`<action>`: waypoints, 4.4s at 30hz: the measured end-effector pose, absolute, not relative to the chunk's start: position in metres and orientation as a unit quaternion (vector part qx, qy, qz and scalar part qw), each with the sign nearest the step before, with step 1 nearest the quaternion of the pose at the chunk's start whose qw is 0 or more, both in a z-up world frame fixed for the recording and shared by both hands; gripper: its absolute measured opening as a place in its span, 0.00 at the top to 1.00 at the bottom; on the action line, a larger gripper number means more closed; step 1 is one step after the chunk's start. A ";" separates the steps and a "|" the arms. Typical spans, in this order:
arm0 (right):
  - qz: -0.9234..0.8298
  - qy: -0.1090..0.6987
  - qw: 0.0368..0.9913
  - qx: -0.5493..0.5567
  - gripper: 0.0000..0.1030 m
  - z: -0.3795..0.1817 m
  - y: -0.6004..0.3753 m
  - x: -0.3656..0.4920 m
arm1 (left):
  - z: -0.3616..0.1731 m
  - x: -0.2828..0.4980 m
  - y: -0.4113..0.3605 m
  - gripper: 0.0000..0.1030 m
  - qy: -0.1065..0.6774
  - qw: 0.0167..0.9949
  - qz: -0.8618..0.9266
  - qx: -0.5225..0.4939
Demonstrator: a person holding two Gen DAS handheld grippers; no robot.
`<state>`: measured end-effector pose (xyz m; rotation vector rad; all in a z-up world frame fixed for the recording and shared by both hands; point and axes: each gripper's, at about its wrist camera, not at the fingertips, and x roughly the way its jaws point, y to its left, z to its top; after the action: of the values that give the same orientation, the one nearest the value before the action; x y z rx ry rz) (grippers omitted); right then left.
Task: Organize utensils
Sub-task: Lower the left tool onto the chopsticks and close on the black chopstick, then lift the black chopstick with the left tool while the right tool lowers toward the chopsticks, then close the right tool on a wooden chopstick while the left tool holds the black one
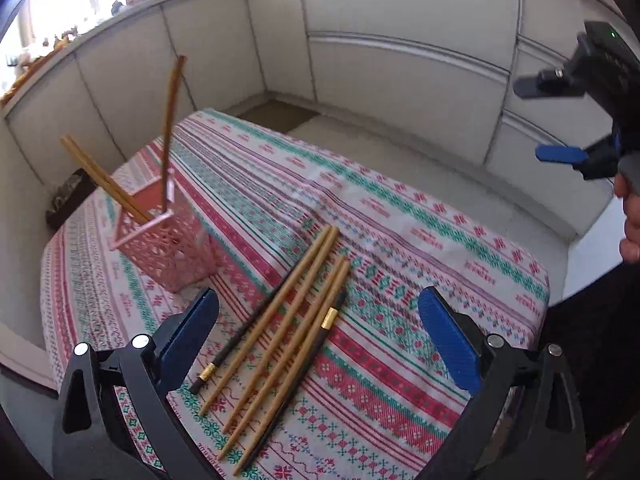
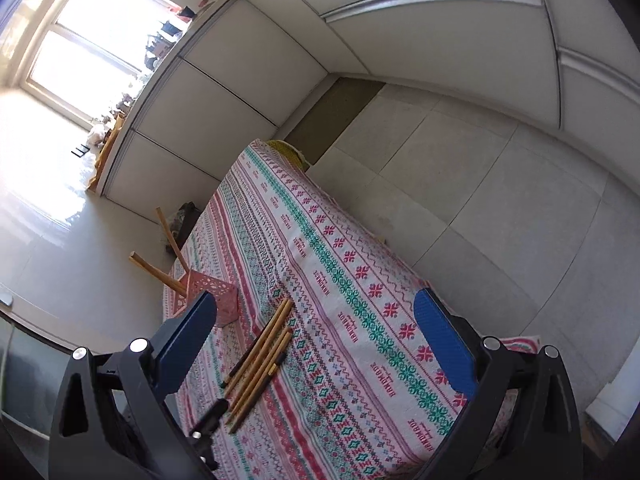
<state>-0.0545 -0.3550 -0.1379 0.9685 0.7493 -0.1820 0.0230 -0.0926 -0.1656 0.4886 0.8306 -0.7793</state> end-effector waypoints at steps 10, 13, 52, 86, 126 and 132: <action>-0.042 0.354 0.773 0.525 0.07 -0.151 -0.364 -0.047 | -0.226 0.042 -0.122 0.15 0.545 0.626 -0.443 0.338; -0.027 0.360 0.758 0.544 0.07 -0.156 -0.365 -0.044 | -0.238 0.050 -0.126 0.16 0.572 0.598 -0.447 0.340; -0.054 0.406 0.738 0.536 0.07 -0.170 -0.378 -0.042 | -0.240 0.081 -0.148 0.94 0.636 0.664 -0.316 0.235; -0.072 0.620 0.698 0.350 0.85 -0.239 -0.207 0.091 | -0.027 -0.056 0.123 0.94 0.118 0.811 -0.541 -0.190; -0.120 0.684 0.680 0.235 0.77 -0.250 -0.156 0.167 | -0.034 -0.054 0.131 0.91 0.110 0.807 -0.535 -0.225; -0.102 0.676 0.717 0.139 0.90 -0.250 -0.118 0.164 | -0.036 -0.052 0.132 0.91 0.108 0.809 -0.528 -0.235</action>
<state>0.1641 -0.1184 -0.2503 0.3074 1.4956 -0.2264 -0.0518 0.1324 -0.0356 -0.5031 0.2316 -1.1285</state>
